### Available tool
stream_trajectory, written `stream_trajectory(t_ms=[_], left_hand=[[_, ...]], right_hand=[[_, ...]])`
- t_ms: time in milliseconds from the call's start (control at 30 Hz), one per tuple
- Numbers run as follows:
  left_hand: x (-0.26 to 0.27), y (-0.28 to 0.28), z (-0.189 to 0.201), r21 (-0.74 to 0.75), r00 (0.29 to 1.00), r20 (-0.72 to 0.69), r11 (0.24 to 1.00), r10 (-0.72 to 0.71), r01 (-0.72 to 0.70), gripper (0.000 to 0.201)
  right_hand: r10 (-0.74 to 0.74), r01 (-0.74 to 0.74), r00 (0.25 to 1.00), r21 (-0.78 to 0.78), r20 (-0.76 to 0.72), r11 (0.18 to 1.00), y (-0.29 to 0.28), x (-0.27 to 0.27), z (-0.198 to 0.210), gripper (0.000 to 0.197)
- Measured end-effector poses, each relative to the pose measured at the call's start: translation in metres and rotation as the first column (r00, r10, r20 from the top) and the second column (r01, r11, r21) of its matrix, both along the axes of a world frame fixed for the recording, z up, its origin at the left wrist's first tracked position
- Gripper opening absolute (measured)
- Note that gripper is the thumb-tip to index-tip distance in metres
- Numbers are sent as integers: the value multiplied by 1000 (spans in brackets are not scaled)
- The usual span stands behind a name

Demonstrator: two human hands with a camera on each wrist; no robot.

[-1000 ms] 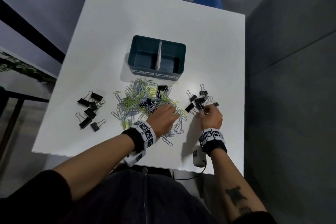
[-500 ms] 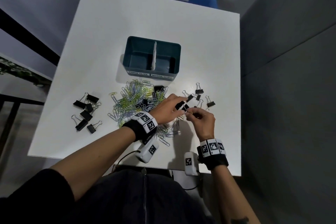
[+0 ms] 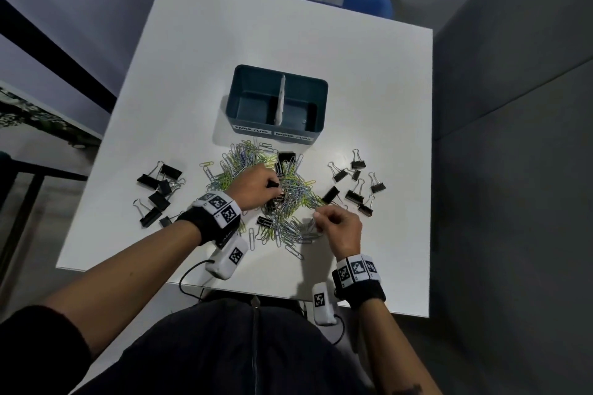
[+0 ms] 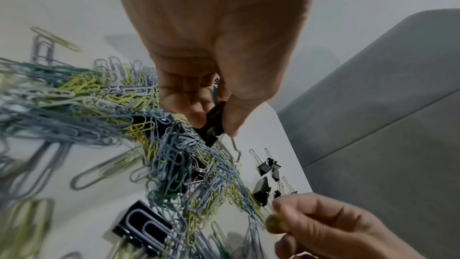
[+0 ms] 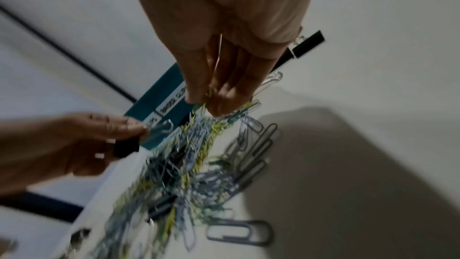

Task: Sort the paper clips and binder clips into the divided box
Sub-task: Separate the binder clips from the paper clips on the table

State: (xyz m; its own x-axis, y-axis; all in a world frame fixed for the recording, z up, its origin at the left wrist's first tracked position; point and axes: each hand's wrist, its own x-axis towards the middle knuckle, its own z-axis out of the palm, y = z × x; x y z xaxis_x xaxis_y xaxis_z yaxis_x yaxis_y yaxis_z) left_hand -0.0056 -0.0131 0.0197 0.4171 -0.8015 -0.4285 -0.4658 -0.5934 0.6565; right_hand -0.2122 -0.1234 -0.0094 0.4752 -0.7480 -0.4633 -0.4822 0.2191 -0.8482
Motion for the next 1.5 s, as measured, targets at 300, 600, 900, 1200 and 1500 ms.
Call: stream_trajectory(t_ms=[300, 600, 900, 1200, 1500], left_hand=[[-23, -24, 9, -20, 997, -20, 997, 69, -70, 9], [-69, -57, -2, -31, 998, 27, 997, -64, 64, 40], [-70, -23, -36, 306, 561, 520, 753, -645, 582, 65], [-55, 1, -36, 296, 526, 530, 726, -665, 620, 63], [-70, -27, -31, 289, 540, 483, 708, -689, 644, 73]], right_hand=[[122, -141, 990, -387, -75, 911, -7, 11, 3, 19], [-62, 56, 997, -128, -44, 990, -33, 20, -3, 14], [240, -406, 882, -394, -406, 824, -67, 20, -4, 19], [301, -605, 730, -375, -614, 702, -89, 21, -1, 27], [393, -707, 693, -464, -604, 534, -67, 14, -4, 23]])
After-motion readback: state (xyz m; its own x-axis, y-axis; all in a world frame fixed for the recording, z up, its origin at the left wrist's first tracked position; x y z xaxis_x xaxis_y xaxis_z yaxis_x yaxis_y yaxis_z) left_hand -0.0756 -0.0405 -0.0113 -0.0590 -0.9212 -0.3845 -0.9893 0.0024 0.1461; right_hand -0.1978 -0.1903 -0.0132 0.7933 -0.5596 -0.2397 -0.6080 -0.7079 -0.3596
